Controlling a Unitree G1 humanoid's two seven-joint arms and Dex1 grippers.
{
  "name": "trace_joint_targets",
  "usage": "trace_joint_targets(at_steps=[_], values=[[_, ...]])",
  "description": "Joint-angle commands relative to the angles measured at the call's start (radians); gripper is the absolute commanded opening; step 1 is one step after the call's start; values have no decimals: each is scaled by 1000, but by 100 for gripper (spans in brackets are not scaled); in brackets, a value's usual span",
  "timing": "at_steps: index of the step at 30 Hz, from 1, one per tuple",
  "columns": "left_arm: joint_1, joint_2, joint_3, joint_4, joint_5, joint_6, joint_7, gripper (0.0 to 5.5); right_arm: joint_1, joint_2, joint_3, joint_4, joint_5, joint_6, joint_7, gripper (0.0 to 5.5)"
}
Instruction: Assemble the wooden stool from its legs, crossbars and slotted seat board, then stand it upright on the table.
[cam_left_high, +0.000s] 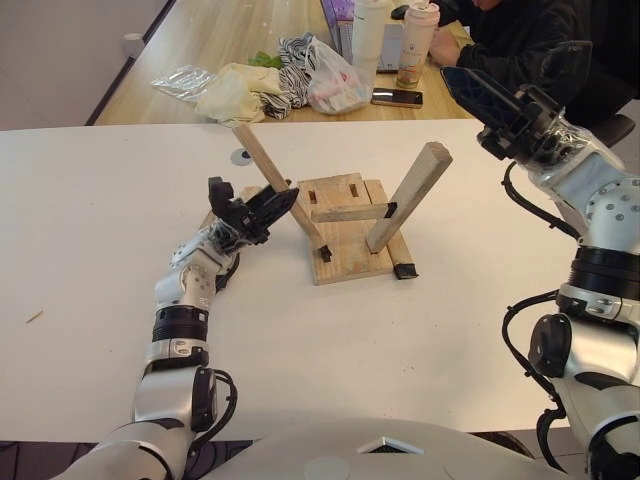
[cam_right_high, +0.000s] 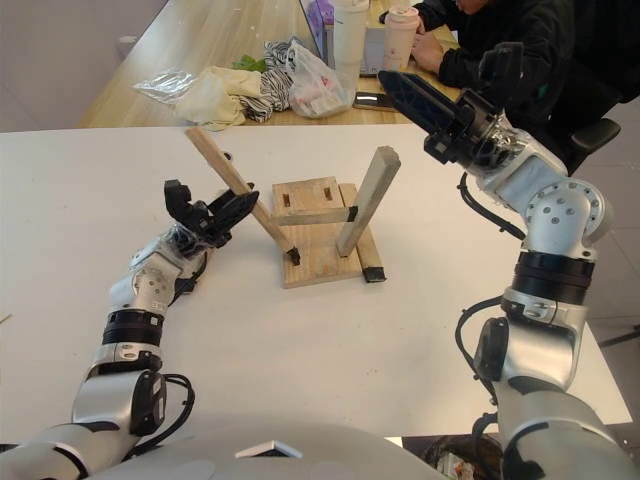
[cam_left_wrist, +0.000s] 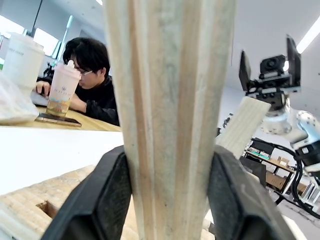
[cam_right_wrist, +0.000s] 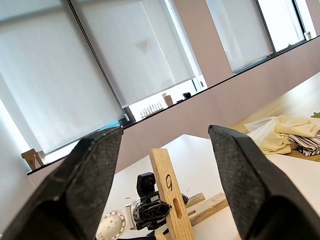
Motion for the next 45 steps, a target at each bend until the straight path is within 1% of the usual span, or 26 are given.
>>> trace_joint_targets(at_steps=[1, 7, 10, 15, 18, 22, 26, 31, 36, 45], values=[[64, 35, -82, 53, 141, -88, -29, 199, -3, 19, 1, 3, -13, -20, -16, 312], [101, 127, -133, 50, 221, -245, -69, 199, 12, 18, -1, 4, -11, -34, -32, 312], [99, 136, -144, -29, 210, -242, -66, 199, 24, 21, 3, -5, -13, -41, -36, 312], [69, 155, -191, -114, 277, -194, 29, 199, 28, 21, 9, -3, -17, -52, -39, 312], [47, 188, -233, -169, 339, -134, 88, 199, 32, 22, 10, -3, -21, -57, -41, 312], [19, 230, -272, -303, 345, 77, 157, 199, 36, 23, 8, 2, -28, -63, -42, 312], [-36, 235, -273, -386, 313, 284, 227, 199, 39, 28, 9, 1, -31, -69, -44, 312], [-81, 244, -316, -413, 342, 360, 244, 199, 43, 34, 11, -1, -38, -75, -46, 312], [-114, 254, -359, -456, 351, 392, 244, 199, 49, 43, 8, -6, -48, -78, -49, 312], [-162, 242, -369, -488, 357, 429, 266, 199, 56, 44, 11, -9, -53, -86, -48, 312]])
